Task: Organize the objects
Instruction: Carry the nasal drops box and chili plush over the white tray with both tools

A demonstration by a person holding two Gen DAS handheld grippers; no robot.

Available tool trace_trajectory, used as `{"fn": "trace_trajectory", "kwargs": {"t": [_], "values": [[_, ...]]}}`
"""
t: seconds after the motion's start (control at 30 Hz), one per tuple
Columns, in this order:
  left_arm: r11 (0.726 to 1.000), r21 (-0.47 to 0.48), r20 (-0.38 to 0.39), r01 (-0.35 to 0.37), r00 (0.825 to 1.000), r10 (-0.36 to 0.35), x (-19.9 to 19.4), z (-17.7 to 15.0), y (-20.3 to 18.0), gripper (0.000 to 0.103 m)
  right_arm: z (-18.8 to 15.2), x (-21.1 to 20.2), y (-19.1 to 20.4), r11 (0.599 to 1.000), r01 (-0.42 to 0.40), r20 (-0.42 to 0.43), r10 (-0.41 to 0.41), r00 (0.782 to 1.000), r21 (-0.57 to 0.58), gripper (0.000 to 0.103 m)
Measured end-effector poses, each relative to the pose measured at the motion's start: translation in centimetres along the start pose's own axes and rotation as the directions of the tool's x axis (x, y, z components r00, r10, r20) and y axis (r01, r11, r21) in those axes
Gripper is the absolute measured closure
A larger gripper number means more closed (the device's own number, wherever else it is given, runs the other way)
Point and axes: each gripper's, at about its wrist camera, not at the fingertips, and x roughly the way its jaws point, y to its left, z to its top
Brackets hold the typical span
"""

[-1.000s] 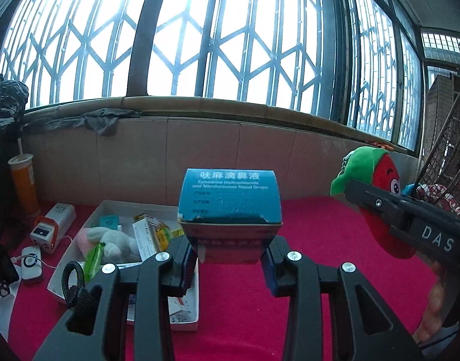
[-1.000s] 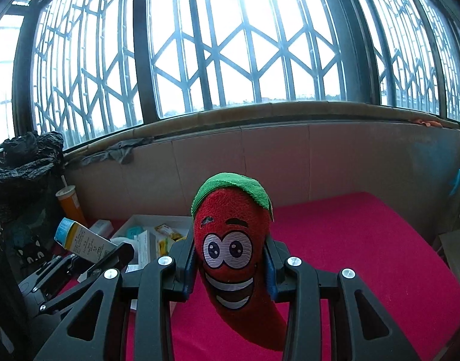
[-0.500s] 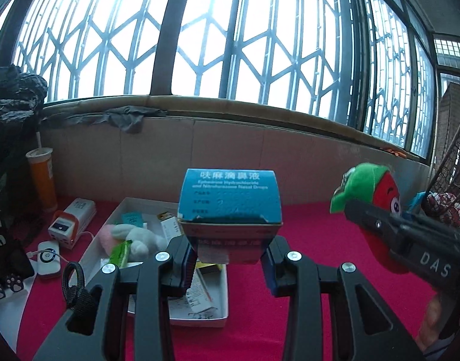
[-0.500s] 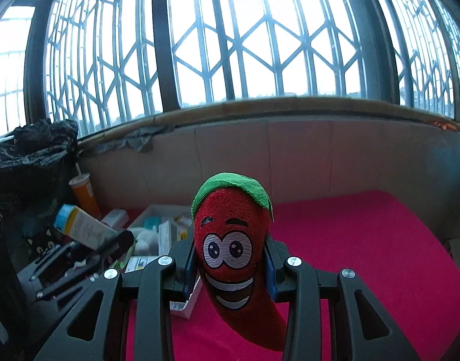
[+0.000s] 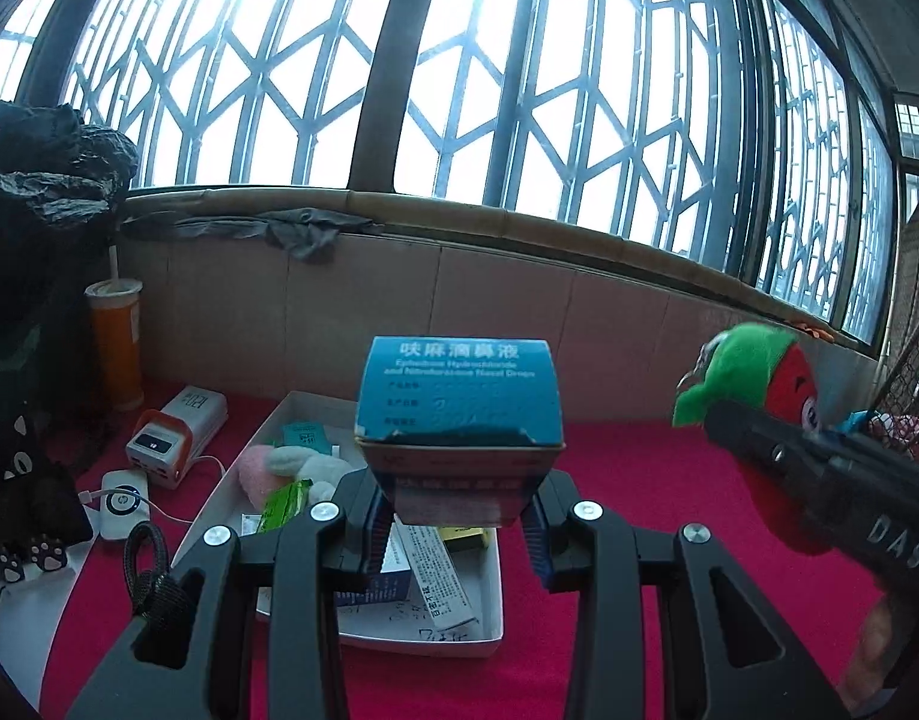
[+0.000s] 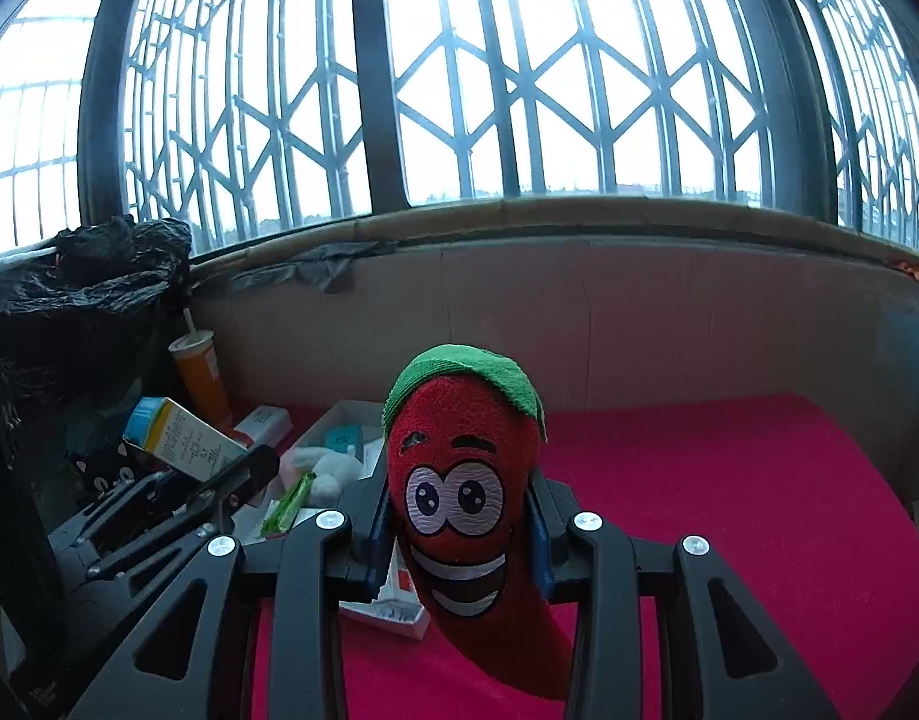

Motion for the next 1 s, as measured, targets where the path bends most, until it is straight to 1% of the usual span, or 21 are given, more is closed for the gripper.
{"fn": "trace_trajectory", "kwargs": {"t": [0.07,0.23,0.43,0.53,0.6,0.73,0.8,1.0], "values": [[1.000,0.001,-0.008,-0.001,1.000,0.001,0.1,-0.1,0.2,0.067,0.0,0.0,0.3,1.000,-0.001,0.006,0.001,1.000,-0.004,0.064],[1.000,-0.018,-0.020,0.002,1.000,-0.003,0.4,-0.3,1.0,0.067,-0.4,0.8,0.7,1.000,0.002,-0.021,-0.002,1.000,-0.010,0.064],[1.000,-0.011,-0.027,-0.003,1.000,0.003,1.0,-0.3,1.3,0.067,0.0,0.9,0.8,1.000,-0.001,-0.003,0.001,1.000,-0.019,0.064],[1.000,-0.013,-0.036,-0.008,0.999,0.008,1.4,-0.4,1.6,0.067,-0.6,2.0,0.7,1.000,0.002,-0.044,-0.002,0.999,-0.006,0.064],[1.000,-0.015,-0.035,-0.017,0.999,0.017,1.5,-0.1,2.0,0.067,-0.5,2.3,0.7,1.000,-0.002,-0.058,0.002,0.998,0.000,0.064],[0.999,-0.024,-0.019,-0.045,0.999,0.045,1.2,0.6,3.3,0.067,0.6,1.8,0.8,1.000,-0.002,-0.022,0.002,1.000,0.002,0.064],[0.998,-0.033,-0.020,-0.060,0.998,0.060,1.2,0.7,4.0,0.067,0.8,1.9,1.2,1.000,-0.013,-0.018,0.013,1.000,0.005,0.064],[0.991,-0.061,-0.030,-0.117,0.993,0.115,1.1,0.5,6.5,0.067,0.4,3.4,2.8,0.999,-0.043,-0.060,0.042,0.997,-0.016,0.064]]}}
